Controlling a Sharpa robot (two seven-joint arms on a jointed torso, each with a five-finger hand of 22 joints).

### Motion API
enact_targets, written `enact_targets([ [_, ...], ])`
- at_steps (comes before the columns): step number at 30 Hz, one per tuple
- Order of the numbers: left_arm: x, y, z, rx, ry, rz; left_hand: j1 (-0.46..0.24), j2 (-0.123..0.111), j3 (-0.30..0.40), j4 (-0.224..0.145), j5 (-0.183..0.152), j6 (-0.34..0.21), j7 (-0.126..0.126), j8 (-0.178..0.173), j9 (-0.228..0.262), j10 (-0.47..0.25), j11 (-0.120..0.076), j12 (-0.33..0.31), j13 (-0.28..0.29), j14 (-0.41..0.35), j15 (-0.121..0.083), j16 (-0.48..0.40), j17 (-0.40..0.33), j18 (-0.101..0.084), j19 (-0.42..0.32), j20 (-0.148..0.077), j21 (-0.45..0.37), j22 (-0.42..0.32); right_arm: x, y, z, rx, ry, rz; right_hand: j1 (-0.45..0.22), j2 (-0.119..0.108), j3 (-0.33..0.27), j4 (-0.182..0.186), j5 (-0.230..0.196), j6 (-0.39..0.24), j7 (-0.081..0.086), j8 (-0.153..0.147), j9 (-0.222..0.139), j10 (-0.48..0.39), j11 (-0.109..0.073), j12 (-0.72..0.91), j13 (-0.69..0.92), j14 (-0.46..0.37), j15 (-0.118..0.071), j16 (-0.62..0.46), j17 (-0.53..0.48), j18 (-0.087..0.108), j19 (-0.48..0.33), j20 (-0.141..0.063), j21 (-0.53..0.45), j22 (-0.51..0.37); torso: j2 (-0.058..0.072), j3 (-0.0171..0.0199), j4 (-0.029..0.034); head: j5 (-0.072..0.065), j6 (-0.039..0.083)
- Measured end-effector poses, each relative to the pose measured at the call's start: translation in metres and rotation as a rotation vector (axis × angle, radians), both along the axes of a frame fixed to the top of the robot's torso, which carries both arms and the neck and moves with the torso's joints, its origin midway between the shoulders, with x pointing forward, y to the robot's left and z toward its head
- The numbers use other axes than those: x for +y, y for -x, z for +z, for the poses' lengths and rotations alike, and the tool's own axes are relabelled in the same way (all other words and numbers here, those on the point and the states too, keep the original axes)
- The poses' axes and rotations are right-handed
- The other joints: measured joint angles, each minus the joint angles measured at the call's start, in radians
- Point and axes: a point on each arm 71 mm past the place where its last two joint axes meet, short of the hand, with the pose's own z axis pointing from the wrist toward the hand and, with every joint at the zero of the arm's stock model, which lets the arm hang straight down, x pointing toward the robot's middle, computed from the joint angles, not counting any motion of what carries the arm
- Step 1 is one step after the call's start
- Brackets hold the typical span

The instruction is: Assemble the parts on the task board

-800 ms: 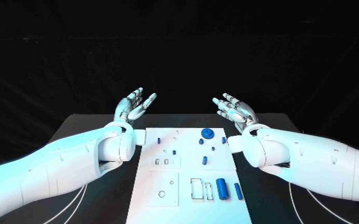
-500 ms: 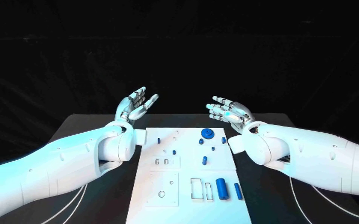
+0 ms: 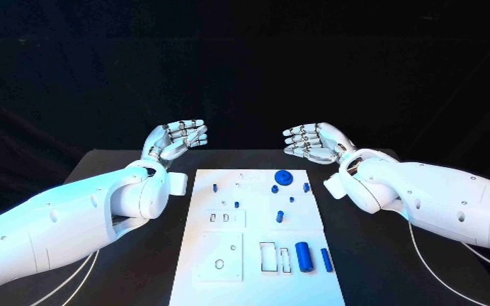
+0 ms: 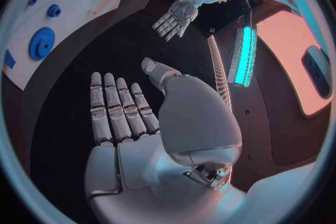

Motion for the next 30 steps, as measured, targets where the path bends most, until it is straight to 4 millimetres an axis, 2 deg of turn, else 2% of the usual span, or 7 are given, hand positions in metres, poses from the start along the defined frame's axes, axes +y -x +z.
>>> enact_targets([
  [10,-0.004,0.008,0.017,-0.032,-0.023,-0.078,0.016,-0.016,0.036,-0.011,0.0,0.077,0.025,0.026,0.006,0.138,-0.039,-0.004,0.002,0.152,-0.049,0.06,0.089,0.003,0.113,-0.046,0.101,0.04,0.003,-0.004,0.016,-0.104,0.262,0.081,0.007,-0.03,0.037,-0.009,0.0,0.15,0.03,0.022,0.01,0.189,-0.046,0.0,0.006,0.228,-0.065,0.064,0.043,0.0,0.182,-0.056,0.095,0.032,0.033,-0.0043,0.0087,-0.008,0.009],
  [16,-0.009,0.017,0.028,-0.047,-0.036,-0.126,0.019,-0.031,0.057,-0.007,0.0,0.085,0.025,0.026,0.007,0.17,-0.046,-0.02,0.004,0.211,-0.069,0.093,0.147,0.003,0.146,-0.069,0.159,0.069,0.012,-0.001,0.021,-0.14,0.476,0.138,-0.003,-0.061,0.043,-0.004,0.025,0.206,0.003,0.03,0.02,0.285,-0.084,0.0,0.013,0.399,-0.119,0.167,0.135,0.0,0.299,-0.114,0.219,0.1,0.058,-0.0087,0.0173,-0.02,0.016],
  [17,-0.009,0.018,0.029,-0.048,-0.037,-0.133,0.018,-0.032,0.057,-0.007,0.0,0.085,0.025,0.026,0.008,0.172,-0.048,-0.02,0.004,0.211,-0.069,0.093,0.15,0.003,0.146,-0.069,0.159,0.071,0.013,-0.001,0.021,-0.146,0.507,0.144,-0.018,-0.096,0.061,0.019,0.033,0.246,-0.016,0.03,0.035,0.345,-0.109,0.0,0.022,0.515,-0.156,0.312,0.277,0.0,0.374,-0.157,0.348,0.185,0.062,-0.0094,0.0188,-0.022,0.017],
  [19,-0.011,0.022,0.032,-0.05,-0.039,-0.148,0.018,-0.032,0.057,-0.007,0.0,0.085,0.025,0.026,0.008,0.173,-0.05,-0.02,0.004,0.211,-0.069,0.093,0.154,0.003,0.146,-0.069,0.159,0.072,0.016,0.0,0.022,-0.16,0.578,0.157,-0.031,-0.117,0.074,0.043,0.033,0.261,-0.03,0.03,0.049,0.367,-0.123,0.0,0.03,0.566,-0.174,0.43,0.384,0.0,0.408,-0.179,0.436,0.246,0.071,-0.0112,0.0221,-0.026,0.021],
  [22,-0.012,0.026,0.036,-0.053,-0.04,-0.164,0.018,-0.032,0.058,-0.005,0.0,0.085,0.025,0.026,0.008,0.173,-0.05,-0.02,0.004,0.211,-0.069,0.093,0.155,0.003,0.146,-0.069,0.163,0.072,0.019,0.002,0.022,-0.179,0.656,0.165,-0.037,-0.132,0.084,0.071,0.033,0.269,-0.038,0.03,0.071,0.355,-0.134,0.0,0.044,0.589,-0.179,0.611,0.544,-0.006,0.49,-0.184,0.677,0.53,0.082,-0.0144,0.0265,-0.03,0.024],
  [25,-0.014,0.029,0.039,-0.055,-0.038,-0.179,0.013,-0.037,0.059,-0.004,0.0,0.085,0.025,0.026,0.008,0.173,-0.05,-0.024,0.004,0.211,-0.069,0.093,0.159,0.003,0.146,-0.069,0.169,0.076,0.022,0.002,0.021,-0.196,0.726,0.169,-0.031,-0.143,0.078,0.094,0.024,0.264,-0.042,0.026,0.093,0.325,-0.132,0.0,0.059,0.59,-0.181,0.879,0.799,-0.048,0.561,-0.183,0.904,0.815,0.093,-0.0178,0.0313,-0.035,0.026],
  [30,-0.018,0.033,0.043,-0.058,-0.032,-0.2,0.013,-0.037,0.059,-0.004,0.0,0.085,0.025,0.026,0.008,0.173,-0.05,-0.028,0.003,0.211,-0.069,0.093,0.165,0.003,0.15,-0.072,0.177,0.081,0.028,0.002,0.02,-0.215,0.81,0.175,-0.027,-0.147,0.065,0.112,0.019,0.258,-0.041,0.026,0.116,0.308,-0.129,0.0,0.072,0.59,-0.181,1.046,0.959,-0.066,0.614,-0.178,1.065,1.027,0.108,-0.0227,0.0383,-0.041,0.024],
])
